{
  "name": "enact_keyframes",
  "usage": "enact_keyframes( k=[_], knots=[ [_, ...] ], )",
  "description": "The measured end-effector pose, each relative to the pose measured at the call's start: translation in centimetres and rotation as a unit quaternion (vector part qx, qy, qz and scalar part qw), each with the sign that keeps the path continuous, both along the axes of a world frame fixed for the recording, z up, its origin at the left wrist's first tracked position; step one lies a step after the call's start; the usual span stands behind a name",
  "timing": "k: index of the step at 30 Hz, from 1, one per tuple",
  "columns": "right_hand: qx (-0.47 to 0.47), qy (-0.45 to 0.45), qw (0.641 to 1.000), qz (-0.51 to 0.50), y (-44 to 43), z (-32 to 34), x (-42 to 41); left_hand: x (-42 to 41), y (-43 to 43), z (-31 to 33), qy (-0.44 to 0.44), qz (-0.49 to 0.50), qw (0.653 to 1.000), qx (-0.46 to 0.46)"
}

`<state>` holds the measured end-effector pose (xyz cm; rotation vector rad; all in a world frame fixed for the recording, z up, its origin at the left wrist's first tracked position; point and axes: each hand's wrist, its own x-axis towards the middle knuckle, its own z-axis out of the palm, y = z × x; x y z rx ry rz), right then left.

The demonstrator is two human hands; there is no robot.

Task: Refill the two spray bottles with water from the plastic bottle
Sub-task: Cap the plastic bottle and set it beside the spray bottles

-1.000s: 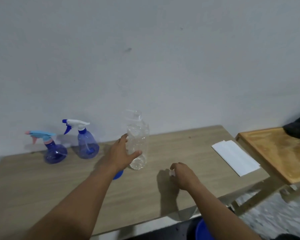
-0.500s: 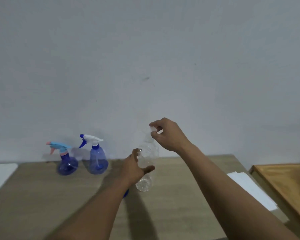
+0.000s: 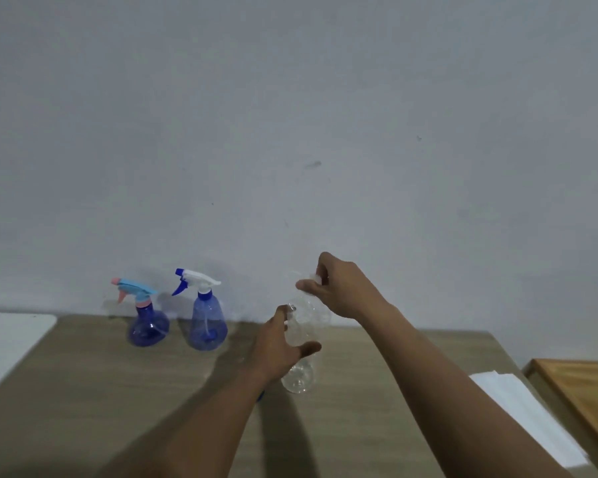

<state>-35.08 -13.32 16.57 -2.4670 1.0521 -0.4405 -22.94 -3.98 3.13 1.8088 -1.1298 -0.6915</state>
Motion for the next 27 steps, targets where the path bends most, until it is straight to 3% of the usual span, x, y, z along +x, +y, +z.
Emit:
enact_keyframes(
  k=[5,10,17,27],
  knots=[
    [0.063,-0.084,0.994,0.037,-0.1,-1.5,-0.3,0.2,-0.4,-0.3,0.002,0.004,1.000,-0.008],
    [0.109,-0.147,0.983,-0.008,-0.4,-2.6,0.0,-0.1,-0.9,-0.7,-0.005,0.009,1.000,-0.014],
    [0.127,-0.187,0.974,0.026,-0.9,-4.1,-0.2,0.0,-1.1,-1.1,0.026,0.005,0.999,-0.027],
    [0.086,-0.292,0.946,-0.113,1.2,-5.4,1.4,-0.7,-1.6,-1.8,0.033,0.026,0.998,-0.036]
  ],
)
